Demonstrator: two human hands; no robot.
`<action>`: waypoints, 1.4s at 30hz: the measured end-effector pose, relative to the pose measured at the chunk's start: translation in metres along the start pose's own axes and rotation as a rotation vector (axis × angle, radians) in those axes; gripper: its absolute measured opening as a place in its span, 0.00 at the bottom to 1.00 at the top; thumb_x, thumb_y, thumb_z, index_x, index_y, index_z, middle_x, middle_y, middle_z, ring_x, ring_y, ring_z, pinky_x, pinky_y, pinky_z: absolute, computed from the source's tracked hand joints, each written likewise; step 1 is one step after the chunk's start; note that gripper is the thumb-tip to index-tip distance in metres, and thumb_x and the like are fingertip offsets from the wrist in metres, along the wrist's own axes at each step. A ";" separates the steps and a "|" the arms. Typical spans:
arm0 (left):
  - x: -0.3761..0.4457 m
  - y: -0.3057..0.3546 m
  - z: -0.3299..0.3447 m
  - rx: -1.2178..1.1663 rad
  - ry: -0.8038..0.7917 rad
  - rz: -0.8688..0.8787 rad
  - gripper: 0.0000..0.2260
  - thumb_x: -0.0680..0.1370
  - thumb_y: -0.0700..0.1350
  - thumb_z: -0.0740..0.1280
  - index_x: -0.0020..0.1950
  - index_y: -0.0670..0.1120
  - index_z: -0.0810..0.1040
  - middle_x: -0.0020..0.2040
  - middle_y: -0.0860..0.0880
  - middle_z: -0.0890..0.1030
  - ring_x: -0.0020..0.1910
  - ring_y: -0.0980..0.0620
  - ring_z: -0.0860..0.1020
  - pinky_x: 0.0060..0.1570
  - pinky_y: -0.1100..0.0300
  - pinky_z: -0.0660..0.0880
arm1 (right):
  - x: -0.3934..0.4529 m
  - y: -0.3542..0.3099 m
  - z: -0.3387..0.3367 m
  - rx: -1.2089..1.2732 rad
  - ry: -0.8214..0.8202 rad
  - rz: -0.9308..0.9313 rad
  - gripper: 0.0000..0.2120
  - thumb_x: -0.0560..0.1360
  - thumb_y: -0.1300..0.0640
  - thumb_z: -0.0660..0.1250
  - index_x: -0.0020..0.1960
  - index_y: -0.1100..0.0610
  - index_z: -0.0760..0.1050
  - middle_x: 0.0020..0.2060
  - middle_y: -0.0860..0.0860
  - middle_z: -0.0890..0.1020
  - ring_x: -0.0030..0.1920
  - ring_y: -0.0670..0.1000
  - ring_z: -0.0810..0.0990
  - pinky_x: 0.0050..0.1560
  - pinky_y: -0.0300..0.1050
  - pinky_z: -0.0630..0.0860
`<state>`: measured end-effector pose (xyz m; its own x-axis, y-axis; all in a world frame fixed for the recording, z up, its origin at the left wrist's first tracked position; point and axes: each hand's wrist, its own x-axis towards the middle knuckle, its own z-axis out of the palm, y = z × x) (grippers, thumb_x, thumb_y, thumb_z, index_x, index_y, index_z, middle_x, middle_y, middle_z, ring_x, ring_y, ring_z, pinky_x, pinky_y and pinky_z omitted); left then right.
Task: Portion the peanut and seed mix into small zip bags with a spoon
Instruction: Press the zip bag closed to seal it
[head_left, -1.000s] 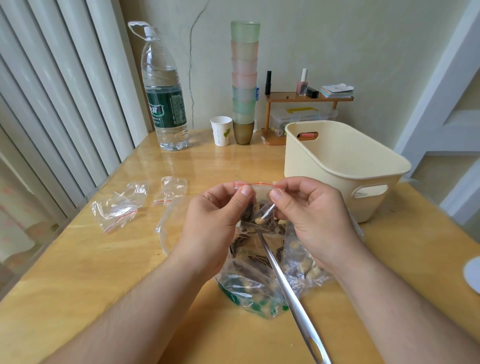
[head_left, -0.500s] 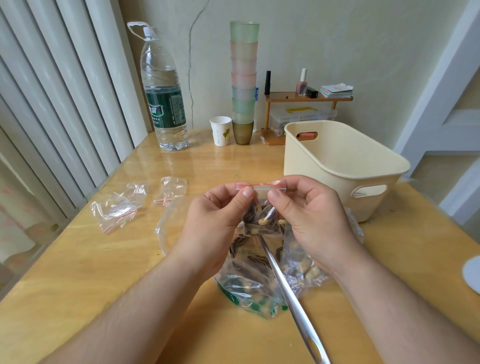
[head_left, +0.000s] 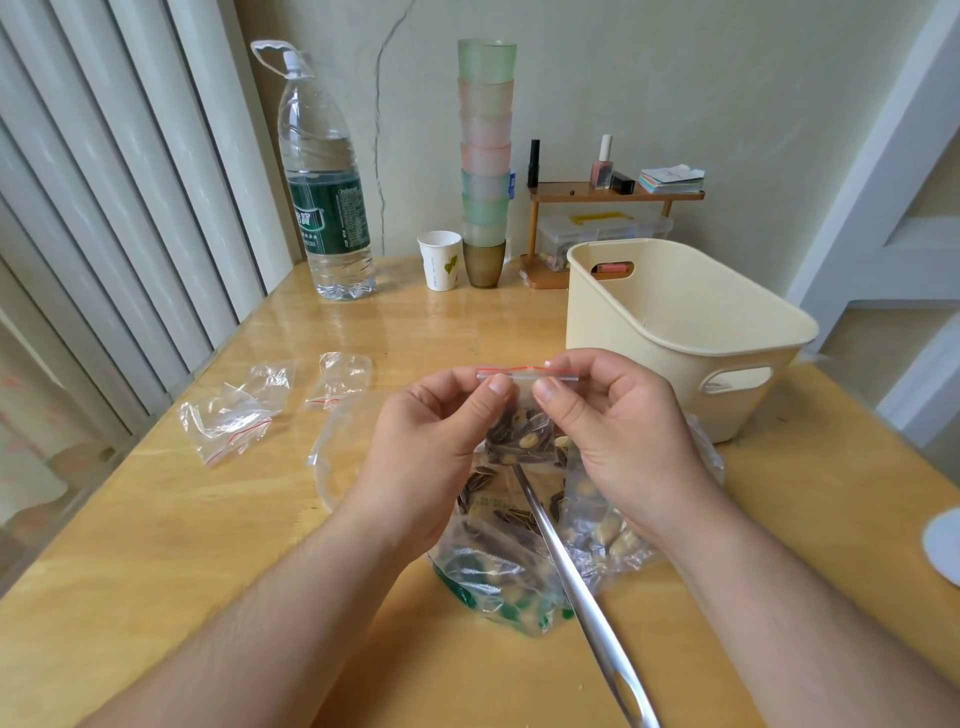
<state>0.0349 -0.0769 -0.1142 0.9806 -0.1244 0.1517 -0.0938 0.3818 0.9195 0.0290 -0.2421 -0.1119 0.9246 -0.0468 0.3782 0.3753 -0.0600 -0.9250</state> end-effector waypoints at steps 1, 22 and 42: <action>-0.001 0.000 0.000 0.005 -0.004 0.001 0.09 0.75 0.44 0.73 0.50 0.39 0.84 0.45 0.43 0.86 0.45 0.50 0.83 0.49 0.61 0.80 | 0.000 0.001 0.001 -0.003 -0.010 -0.003 0.06 0.73 0.48 0.75 0.49 0.40 0.84 0.47 0.54 0.87 0.51 0.54 0.85 0.57 0.55 0.82; -0.002 0.003 0.000 0.101 -0.005 0.044 0.07 0.74 0.46 0.74 0.49 0.43 0.85 0.47 0.41 0.87 0.49 0.47 0.84 0.56 0.54 0.81 | -0.001 -0.001 0.002 0.030 0.049 -0.017 0.07 0.72 0.52 0.78 0.46 0.40 0.85 0.44 0.52 0.87 0.46 0.50 0.86 0.50 0.45 0.81; -0.002 0.001 0.003 -0.011 -0.010 -0.009 0.08 0.73 0.43 0.74 0.48 0.41 0.84 0.44 0.43 0.86 0.45 0.50 0.84 0.47 0.63 0.80 | 0.000 0.002 0.001 -0.015 0.074 -0.038 0.05 0.72 0.53 0.78 0.45 0.44 0.86 0.42 0.52 0.87 0.44 0.51 0.86 0.49 0.47 0.82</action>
<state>0.0327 -0.0790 -0.1125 0.9797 -0.1367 0.1470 -0.0830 0.3908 0.9167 0.0295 -0.2416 -0.1143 0.9022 -0.1177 0.4150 0.4082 -0.0781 -0.9095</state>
